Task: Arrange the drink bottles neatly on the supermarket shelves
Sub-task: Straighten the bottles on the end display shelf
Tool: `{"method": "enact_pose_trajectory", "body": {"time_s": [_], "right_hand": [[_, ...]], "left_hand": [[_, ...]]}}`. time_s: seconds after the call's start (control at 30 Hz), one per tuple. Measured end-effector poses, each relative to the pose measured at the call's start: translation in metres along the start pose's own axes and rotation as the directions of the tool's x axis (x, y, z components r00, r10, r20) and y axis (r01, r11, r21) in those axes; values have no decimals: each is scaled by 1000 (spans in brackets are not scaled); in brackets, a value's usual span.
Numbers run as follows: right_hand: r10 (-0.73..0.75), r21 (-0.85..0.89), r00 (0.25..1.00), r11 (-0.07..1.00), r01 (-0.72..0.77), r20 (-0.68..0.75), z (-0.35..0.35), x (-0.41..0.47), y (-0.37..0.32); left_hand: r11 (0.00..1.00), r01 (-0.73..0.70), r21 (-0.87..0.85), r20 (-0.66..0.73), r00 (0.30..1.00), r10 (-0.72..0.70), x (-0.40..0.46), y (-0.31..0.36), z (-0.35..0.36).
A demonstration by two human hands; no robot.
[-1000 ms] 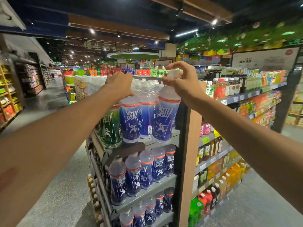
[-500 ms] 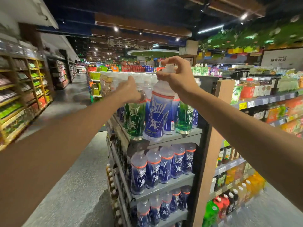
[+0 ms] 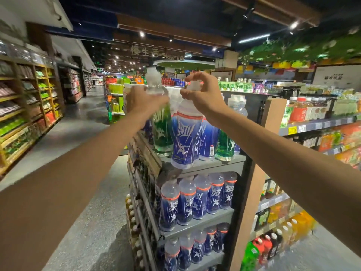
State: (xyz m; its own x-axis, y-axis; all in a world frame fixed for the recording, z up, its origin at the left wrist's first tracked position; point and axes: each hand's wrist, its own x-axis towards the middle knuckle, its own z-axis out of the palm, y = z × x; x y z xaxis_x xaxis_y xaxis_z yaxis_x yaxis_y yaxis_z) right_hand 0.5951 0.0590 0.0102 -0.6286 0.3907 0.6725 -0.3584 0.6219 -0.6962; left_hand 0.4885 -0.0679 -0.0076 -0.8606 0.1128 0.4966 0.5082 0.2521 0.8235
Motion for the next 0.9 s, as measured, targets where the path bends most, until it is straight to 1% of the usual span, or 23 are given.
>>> {"method": "enact_pose_trajectory", "body": {"time_s": [0.13,0.17,0.27,0.33,0.43,0.53,0.7,0.8,0.9], "right_hand": [[-48,-34,999,998,47,-23,24,4,-4],[-53,-41,999,998,52,-14,32,4,-6],[-90,-113,996,989,90,10,52,5,-4],[-115,-172,993,979,113,2,60,5,1],[-92,-208,995,975,84,-31,69,8,5],[-56,-259,997,965,42,-47,74,11,10],[-66,-270,992,962,35,-106,85,13,28],[-63,-332,989,943,15,-136,89,21,34],[-56,-403,990,915,-1,-129,84,23,37]], "left_hand": [[981,-162,111,-121,977,175,18,26,-42],[972,-182,148,-134,970,202,22,29,-48],[942,-229,244,-138,954,268,29,31,-64],[939,-244,244,-127,951,281,36,23,-73],[965,-201,171,-100,970,220,52,4,-82],[984,-151,89,-103,982,160,73,-12,-85],[994,-92,65,-132,986,99,106,-40,-75],[997,-54,56,-160,985,63,127,-52,-69],[999,-7,40,-193,981,15,136,-58,-58]]}}
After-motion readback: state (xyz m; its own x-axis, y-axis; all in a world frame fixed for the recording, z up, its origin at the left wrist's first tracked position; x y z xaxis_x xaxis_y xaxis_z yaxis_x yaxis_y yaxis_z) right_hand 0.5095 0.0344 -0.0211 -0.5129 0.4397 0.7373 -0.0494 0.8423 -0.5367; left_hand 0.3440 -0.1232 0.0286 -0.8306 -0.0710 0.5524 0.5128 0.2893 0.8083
